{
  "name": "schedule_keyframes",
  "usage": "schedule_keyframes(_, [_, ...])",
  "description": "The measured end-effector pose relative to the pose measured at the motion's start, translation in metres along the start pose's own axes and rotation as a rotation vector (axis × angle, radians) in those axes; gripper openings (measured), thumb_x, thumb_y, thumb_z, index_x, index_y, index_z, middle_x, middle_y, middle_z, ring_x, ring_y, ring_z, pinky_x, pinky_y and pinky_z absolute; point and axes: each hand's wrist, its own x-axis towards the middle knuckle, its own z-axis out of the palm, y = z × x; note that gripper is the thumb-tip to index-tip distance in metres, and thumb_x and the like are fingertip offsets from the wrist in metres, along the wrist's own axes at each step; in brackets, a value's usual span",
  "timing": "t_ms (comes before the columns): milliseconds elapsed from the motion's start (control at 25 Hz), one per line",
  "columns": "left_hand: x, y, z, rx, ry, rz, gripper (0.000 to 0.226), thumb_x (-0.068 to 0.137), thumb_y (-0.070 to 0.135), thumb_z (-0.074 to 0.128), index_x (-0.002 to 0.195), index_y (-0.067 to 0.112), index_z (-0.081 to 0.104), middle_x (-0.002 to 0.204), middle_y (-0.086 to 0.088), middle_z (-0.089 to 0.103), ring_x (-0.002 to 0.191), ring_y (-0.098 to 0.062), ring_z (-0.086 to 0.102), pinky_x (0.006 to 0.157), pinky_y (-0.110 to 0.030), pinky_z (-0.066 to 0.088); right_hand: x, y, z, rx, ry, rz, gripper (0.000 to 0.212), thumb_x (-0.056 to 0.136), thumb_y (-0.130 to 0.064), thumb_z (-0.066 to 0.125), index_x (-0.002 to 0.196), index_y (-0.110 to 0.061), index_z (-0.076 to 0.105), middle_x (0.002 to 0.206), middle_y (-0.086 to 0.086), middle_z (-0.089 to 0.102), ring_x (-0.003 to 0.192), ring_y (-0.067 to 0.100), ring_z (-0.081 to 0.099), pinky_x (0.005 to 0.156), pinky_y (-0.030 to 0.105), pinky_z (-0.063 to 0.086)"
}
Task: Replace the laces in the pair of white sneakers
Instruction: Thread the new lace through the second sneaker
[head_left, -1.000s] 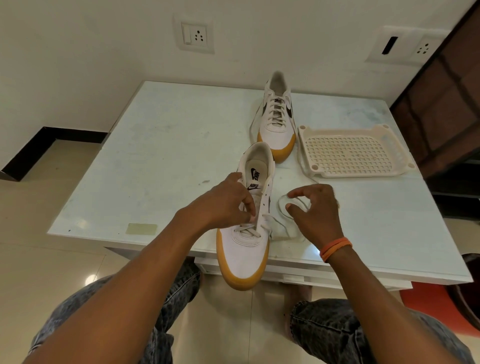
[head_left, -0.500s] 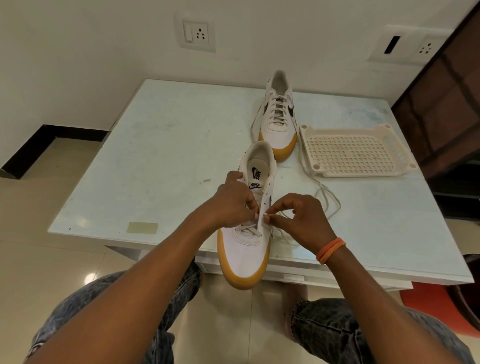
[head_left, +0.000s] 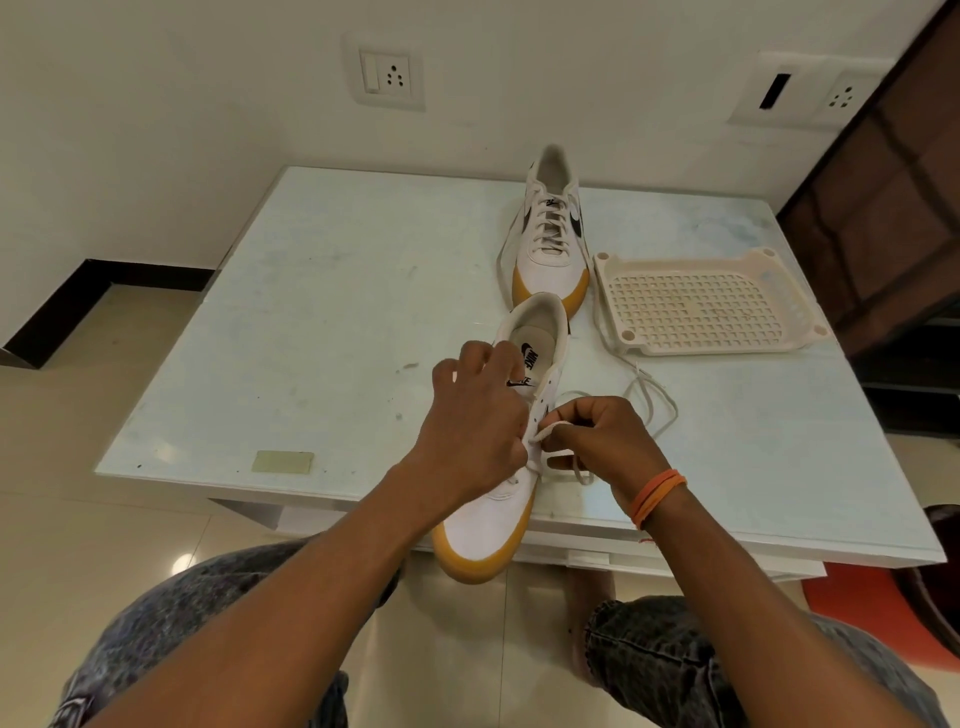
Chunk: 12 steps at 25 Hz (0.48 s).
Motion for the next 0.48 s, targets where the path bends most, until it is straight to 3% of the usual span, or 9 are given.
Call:
schedule_keyframes(120, [0.004,-0.006,-0.001,-0.085,-0.086,-0.069,0.017,0.080,0.033,0.072,0.095,0.026,0.071,0.119,0.007,0.047,0.113,-0.015,0.036,0.086,-0.032,0.029,-0.001,-0.001,-0.007,-0.060,-0.076,-0.016,0.006,0.077,-0.006,0.075,0.082,-0.002,0.075,0.081,0.013,0.074,0.082,0.027,0.071,0.077,0.034,0.060])
schedule_keyframes(200, [0.009,-0.014,-0.003,-0.209,-0.174,-0.138,0.011,0.078,0.032,0.076,0.088,0.030,0.072,0.114,0.011,0.045,0.110,-0.012,0.035,0.085,-0.032,0.025,-0.004,0.000,-0.005,-0.119,-0.098,-0.036,0.011,0.076,-0.013,0.079,0.082,-0.004,0.076,0.079,0.009,0.074,0.077,0.021,0.070,0.075,0.029,0.058])
schedule_keyframes(280, [0.012,-0.018,-0.002,-0.296,-0.255,-0.180,0.008,0.078,0.030,0.078,0.080,0.033,0.070,0.107,0.013,0.047,0.109,-0.011,0.038,0.089,-0.036,0.032,-0.004,0.001,-0.002,-0.077,-0.064,-0.013,0.017,0.076,-0.015,0.080,0.082,-0.001,0.075,0.079,0.013,0.074,0.073,0.021,0.068,0.073,0.030,0.057])
schedule_keyframes(360, [0.014,-0.023,0.000,-0.534,-0.320,-0.263,0.005,0.079,0.022,0.076,0.077,0.026,0.074,0.096,0.011,0.060,0.101,-0.013,0.054,0.090,-0.039,0.047,-0.004,0.002,0.001,0.076,-0.032,0.066,0.018,0.077,-0.010,0.078,0.083,0.006,0.073,0.082,0.018,0.073,0.078,0.027,0.069,0.076,0.036,0.058])
schedule_keyframes(480, [0.019,-0.030,-0.006,-0.851,-0.424,-0.387,0.008,0.085,0.011,0.070,0.088,0.009,0.077,0.088,-0.002,0.073,0.088,-0.014,0.066,0.075,-0.024,0.053,-0.008,0.000,0.008,0.240,-0.025,0.241,0.018,0.077,-0.005,0.076,0.088,0.009,0.071,0.087,0.018,0.073,0.084,0.029,0.070,0.076,0.046,0.059])
